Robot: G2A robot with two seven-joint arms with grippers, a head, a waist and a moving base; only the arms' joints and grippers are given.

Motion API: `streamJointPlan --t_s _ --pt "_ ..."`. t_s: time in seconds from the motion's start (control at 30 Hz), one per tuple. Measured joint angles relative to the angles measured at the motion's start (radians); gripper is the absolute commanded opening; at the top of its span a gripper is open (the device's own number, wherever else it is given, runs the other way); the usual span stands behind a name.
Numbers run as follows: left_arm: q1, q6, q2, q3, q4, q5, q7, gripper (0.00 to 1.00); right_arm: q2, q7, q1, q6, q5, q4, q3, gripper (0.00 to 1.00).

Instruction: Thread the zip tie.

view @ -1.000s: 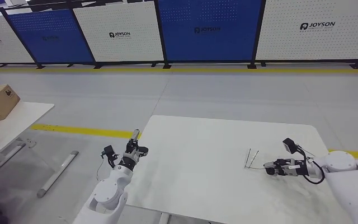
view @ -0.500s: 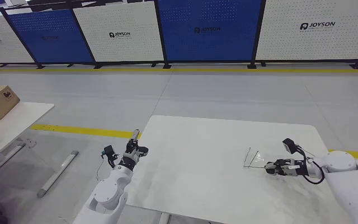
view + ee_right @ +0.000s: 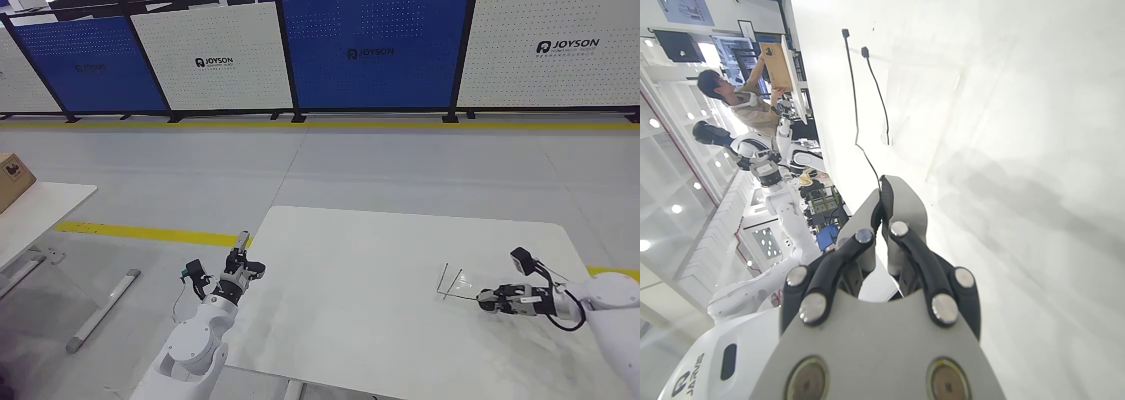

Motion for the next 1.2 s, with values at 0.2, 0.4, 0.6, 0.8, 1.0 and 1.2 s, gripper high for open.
streamJointPlan --t_s 0.2,0.4,0.6,0.8,1.0,1.2 --pt "0.000 0.000 0.000 0.000 0.000 0.000 0.000 1.00 0.010 0.000 -0.004 -0.003 -0.006 0.000 0.005 0.00" --pt "0.000 0.000 0.000 0.000 0.000 0.000 0.000 1.00 0.018 0.000 -0.010 -0.004 -0.008 -0.010 0.010 0.00" --pt "0.000 0.000 0.000 0.000 0.000 0.000 0.000 1.00 0.026 0.000 -0.020 -0.016 0.007 -0.025 0.020 0.00" --pt "0.000 0.000 0.000 0.000 0.000 0.000 0.000 1.00 0.048 0.000 -0.043 -0.019 0.043 -0.073 0.043 0.00" --pt "0.000 0.000 0.000 0.000 0.000 0.000 0.000 1.00 0.092 0.000 -0.091 -0.019 0.087 -0.165 0.084 0.00" --pt "0.000 0.000 0.000 0.000 0.000 0.000 0.000 1.00 0.128 0.000 -0.135 -0.019 0.112 -0.249 0.119 0.00"
